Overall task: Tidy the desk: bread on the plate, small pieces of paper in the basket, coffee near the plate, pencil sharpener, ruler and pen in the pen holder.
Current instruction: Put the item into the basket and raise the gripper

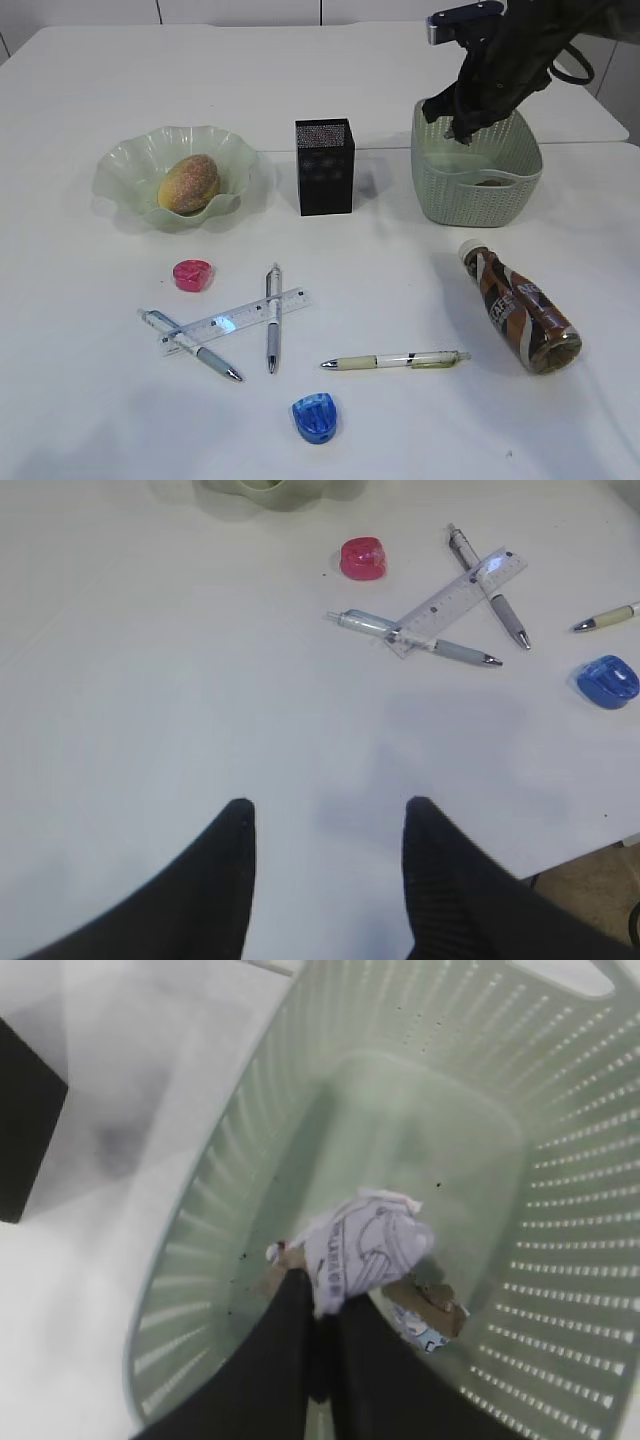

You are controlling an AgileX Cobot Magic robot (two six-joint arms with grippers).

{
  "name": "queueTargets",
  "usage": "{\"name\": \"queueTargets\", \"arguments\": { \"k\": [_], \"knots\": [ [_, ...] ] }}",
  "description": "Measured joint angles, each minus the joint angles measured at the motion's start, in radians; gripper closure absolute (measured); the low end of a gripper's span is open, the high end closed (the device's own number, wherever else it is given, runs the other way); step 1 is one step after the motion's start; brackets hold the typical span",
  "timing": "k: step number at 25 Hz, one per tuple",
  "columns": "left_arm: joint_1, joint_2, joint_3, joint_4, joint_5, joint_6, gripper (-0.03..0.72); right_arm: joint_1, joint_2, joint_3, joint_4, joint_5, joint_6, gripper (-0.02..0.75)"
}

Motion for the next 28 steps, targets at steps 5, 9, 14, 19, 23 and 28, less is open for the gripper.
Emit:
{"name": "queueTargets", "arguments": {
  "k": [5, 9, 14, 19, 23, 28],
  "knots": [
    [0.000, 0.000, 0.000, 0.002, 0.008, 0.000, 0.358, -0.019, 0.000, 0.000, -0.004, -0.022, 0.013, 0.601],
    [0.000, 0.000, 0.000, 0.003, 0.016, 0.000, 0.358, -0.032, 0.000, 0.000, -0.004, -0.022, 0.021, 0.419],
    [0.000, 0.000, 0.000, 0.003, 0.018, 0.000, 0.358, -0.032, 0.000, 0.000, -0.004, -0.020, 0.025, 0.348],
    [0.000, 0.000, 0.000, 0.004, 0.018, 0.000, 0.358, -0.032, 0.000, -0.043, -0.002, 0.078, 0.029, 0.342],
    [0.000, 0.000, 0.000, 0.007, 0.018, 0.000, 0.358, -0.032, 0.000, -0.111, 0.046, 0.208, 0.029, 0.341],
    [0.000, 0.000, 0.000, 0.007, 0.018, 0.000, 0.358, -0.032, -0.002, -0.138, 0.089, 0.347, 0.029, 0.340]
  ]
}}
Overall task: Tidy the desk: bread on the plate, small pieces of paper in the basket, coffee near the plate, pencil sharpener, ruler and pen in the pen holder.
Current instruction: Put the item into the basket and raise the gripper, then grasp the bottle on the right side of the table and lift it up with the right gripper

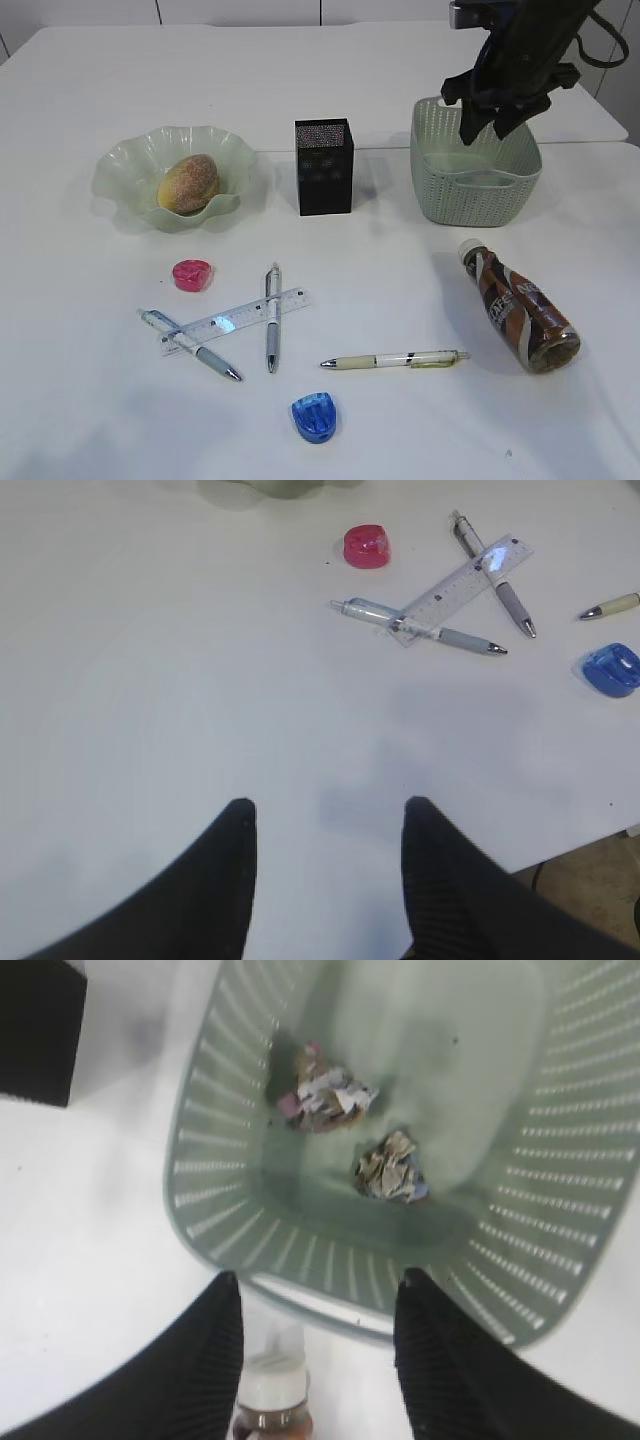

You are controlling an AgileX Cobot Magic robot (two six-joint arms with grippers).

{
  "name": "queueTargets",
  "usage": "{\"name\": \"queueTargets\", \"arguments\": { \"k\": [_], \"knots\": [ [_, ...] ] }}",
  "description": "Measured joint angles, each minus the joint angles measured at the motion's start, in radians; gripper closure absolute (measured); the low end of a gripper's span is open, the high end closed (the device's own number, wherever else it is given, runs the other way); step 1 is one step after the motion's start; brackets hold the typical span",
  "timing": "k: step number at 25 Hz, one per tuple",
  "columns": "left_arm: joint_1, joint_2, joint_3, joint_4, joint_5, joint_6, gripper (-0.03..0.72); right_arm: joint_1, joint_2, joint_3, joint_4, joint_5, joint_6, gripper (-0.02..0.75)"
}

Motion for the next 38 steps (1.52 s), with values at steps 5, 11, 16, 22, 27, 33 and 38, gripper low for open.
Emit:
{"name": "queueTargets", "arguments": {
  "k": [5, 11, 16, 22, 27, 33, 38],
  "knots": [
    [0.000, 0.000, 0.000, 0.006, 0.000, 0.000, 0.358, 0.000, -0.048, 0.000, 0.042, 0.041, -0.012, 0.340],
    [0.000, 0.000, 0.000, 0.010, 0.000, 0.000, 0.358, 0.026, -0.138, 0.000, 0.093, 0.050, -0.022, 0.341],
    [0.000, 0.000, 0.000, 0.010, 0.000, 0.000, 0.358, 0.071, -0.210, 0.051, 0.102, 0.052, -0.041, 0.377],
    [0.000, 0.000, 0.000, 0.010, 0.000, 0.000, 0.358, 0.104, -0.294, 0.191, 0.122, 0.055, -0.062, 0.384],
    [0.000, 0.000, 0.000, 0.010, 0.000, 0.000, 0.358, 0.142, -0.347, 0.279, 0.127, 0.057, -0.070, 0.385],
    [0.000, 0.000, 0.000, 0.011, 0.000, 0.000, 0.358, 0.177, -0.451, 0.429, 0.141, 0.057, -0.078, 0.385],
    [0.000, 0.000, 0.000, 0.012, 0.000, 0.000, 0.358, 0.177, -0.509, 0.504, 0.142, 0.057, -0.079, 0.385]
  ]
}}
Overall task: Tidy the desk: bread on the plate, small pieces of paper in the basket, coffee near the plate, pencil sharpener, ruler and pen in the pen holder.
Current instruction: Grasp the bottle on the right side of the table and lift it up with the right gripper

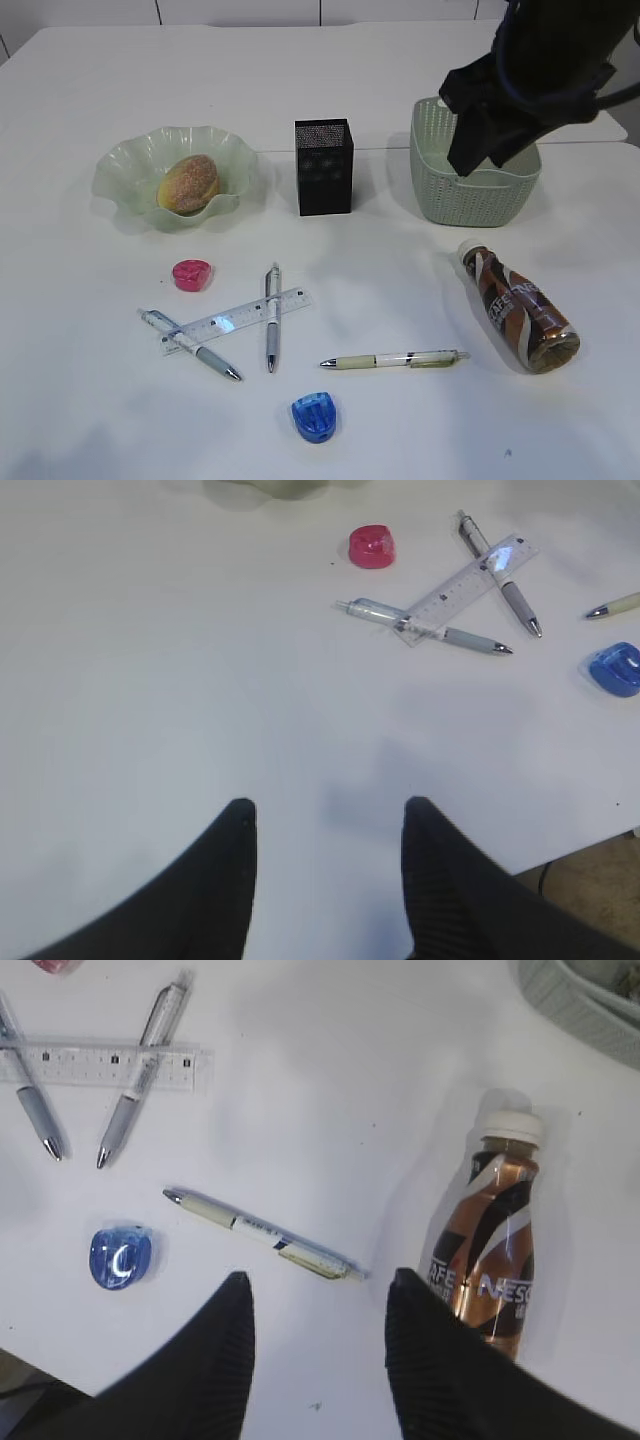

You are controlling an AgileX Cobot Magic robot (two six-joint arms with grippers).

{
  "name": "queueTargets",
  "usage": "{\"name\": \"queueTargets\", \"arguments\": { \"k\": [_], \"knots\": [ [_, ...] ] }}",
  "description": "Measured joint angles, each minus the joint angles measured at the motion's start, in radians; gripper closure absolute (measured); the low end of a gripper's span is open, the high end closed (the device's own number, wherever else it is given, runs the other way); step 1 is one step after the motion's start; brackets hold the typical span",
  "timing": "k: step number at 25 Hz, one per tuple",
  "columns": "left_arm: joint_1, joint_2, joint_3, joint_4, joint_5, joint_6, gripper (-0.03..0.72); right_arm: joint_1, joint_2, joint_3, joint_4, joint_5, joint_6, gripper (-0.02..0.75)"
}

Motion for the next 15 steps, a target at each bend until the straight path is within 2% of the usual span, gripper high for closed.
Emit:
{"name": "queueTargets", "arguments": {
  "k": [9, 15],
  "knots": [
    [0.000, 0.000, 0.000, 0.000, 0.000, 0.000, 0.358, 0.000, -0.140, 0.158, -0.004, 0.000, 0.000, 0.386],
    [0.000, 0.000, 0.000, 0.002, 0.002, 0.000, 0.358, 0.000, -0.158, 0.229, -0.063, -0.002, 0.008, 0.386]
  ]
}}
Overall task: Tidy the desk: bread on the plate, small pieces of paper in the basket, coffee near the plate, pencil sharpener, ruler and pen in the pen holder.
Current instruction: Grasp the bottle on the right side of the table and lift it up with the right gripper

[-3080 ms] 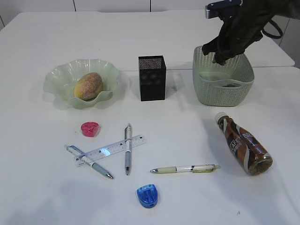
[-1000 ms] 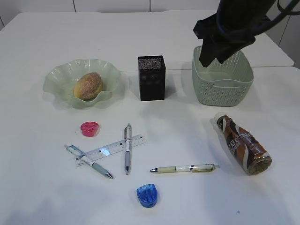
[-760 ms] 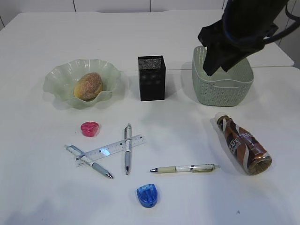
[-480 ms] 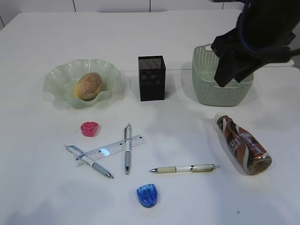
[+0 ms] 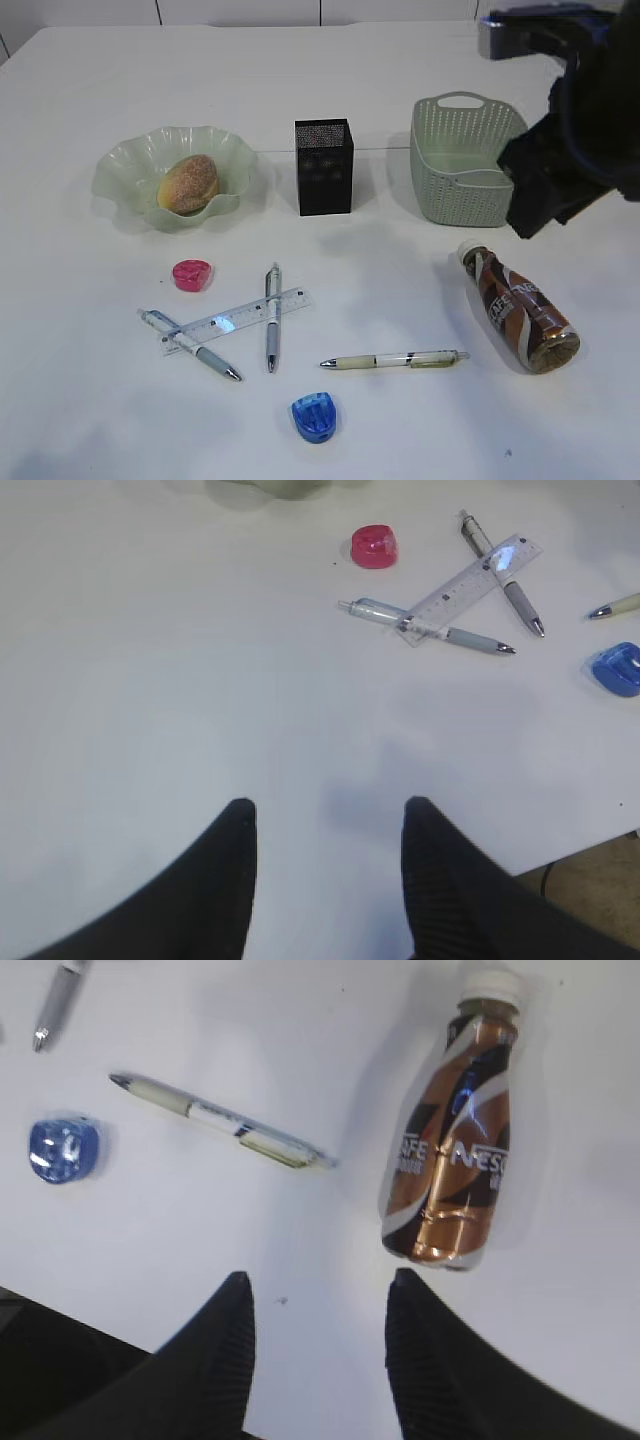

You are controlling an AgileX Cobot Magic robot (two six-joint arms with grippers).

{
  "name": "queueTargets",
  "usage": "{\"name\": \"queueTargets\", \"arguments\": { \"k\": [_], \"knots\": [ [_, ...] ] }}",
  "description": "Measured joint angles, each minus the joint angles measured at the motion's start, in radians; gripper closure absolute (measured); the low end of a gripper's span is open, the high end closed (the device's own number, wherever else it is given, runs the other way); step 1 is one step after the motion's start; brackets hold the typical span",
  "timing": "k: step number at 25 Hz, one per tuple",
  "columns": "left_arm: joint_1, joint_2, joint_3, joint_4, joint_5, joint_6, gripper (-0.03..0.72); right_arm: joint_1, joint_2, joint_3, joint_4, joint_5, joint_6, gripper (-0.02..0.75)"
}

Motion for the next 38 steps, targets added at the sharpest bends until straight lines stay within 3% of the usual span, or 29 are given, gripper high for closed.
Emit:
{"name": "queueTargets", "arguments": {
  "k": [5, 18, 23, 38],
  "knots": [
    [0.000, 0.000, 0.000, 0.002, 0.000, 0.000, 0.358, 0.000, -0.031, 0.102, -0.065, -0.004, 0.035, 0.386],
    [0.000, 0.000, 0.000, 0.007, 0.000, 0.000, 0.358, 0.000, -0.040, 0.117, -0.125, -0.041, 0.112, 0.382],
    [0.000, 0.000, 0.000, 0.008, 0.000, 0.000, 0.358, 0.000, -0.040, 0.130, -0.136, -0.063, 0.128, 0.349],
    [0.000, 0.000, 0.000, 0.008, 0.000, 0.000, 0.358, 0.000, -0.094, 0.358, -0.157, -0.167, 0.153, 0.297]
  ]
}}
